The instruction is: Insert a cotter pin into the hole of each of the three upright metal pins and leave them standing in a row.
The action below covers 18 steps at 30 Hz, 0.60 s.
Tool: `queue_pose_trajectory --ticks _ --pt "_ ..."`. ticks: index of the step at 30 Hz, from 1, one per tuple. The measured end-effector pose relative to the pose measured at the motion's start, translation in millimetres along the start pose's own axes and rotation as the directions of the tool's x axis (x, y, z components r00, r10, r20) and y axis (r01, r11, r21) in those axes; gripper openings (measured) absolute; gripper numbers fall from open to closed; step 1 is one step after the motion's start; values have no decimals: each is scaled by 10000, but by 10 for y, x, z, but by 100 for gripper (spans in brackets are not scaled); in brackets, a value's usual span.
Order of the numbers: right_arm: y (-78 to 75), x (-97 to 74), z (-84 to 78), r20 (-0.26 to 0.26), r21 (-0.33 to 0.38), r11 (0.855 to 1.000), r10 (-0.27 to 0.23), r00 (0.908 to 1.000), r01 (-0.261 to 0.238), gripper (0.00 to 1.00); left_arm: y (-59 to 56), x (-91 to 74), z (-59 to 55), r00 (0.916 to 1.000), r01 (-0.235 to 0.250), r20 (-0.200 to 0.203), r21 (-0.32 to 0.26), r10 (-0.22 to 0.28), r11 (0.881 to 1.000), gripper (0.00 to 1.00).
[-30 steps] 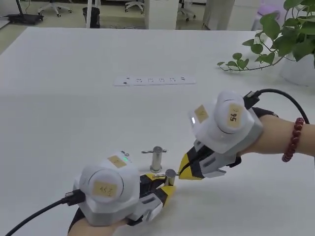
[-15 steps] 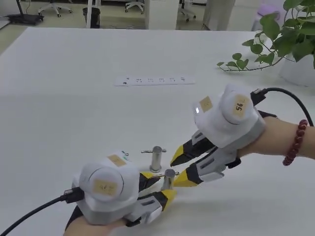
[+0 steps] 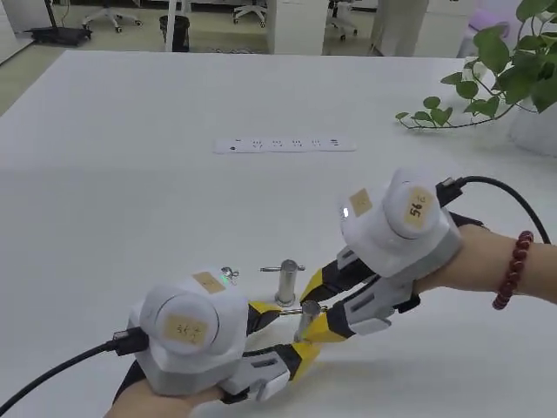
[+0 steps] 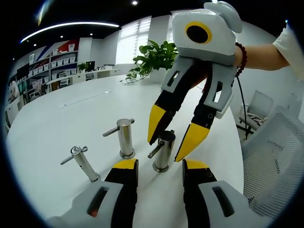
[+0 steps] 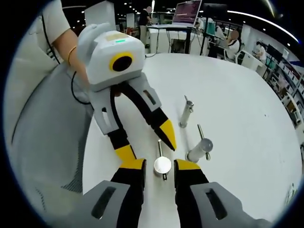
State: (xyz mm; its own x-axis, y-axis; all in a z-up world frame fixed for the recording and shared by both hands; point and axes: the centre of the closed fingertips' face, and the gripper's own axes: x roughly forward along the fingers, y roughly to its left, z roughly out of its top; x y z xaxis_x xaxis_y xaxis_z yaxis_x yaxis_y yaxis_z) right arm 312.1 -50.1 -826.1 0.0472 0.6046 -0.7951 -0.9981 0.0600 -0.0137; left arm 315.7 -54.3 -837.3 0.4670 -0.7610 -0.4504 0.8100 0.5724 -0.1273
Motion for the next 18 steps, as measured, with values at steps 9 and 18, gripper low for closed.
queue_pose_trajectory --ticks 9,18 --pt "-39 33 11 310 265 9996 105 9995 -113 17 29 -68 9 10000 2 -81 92 -1 10000 37" --pt "-54 37 10 402 227 9997 97 9991 -106 14 1 -186 39 9996 200 186 83 -202 9998 40"
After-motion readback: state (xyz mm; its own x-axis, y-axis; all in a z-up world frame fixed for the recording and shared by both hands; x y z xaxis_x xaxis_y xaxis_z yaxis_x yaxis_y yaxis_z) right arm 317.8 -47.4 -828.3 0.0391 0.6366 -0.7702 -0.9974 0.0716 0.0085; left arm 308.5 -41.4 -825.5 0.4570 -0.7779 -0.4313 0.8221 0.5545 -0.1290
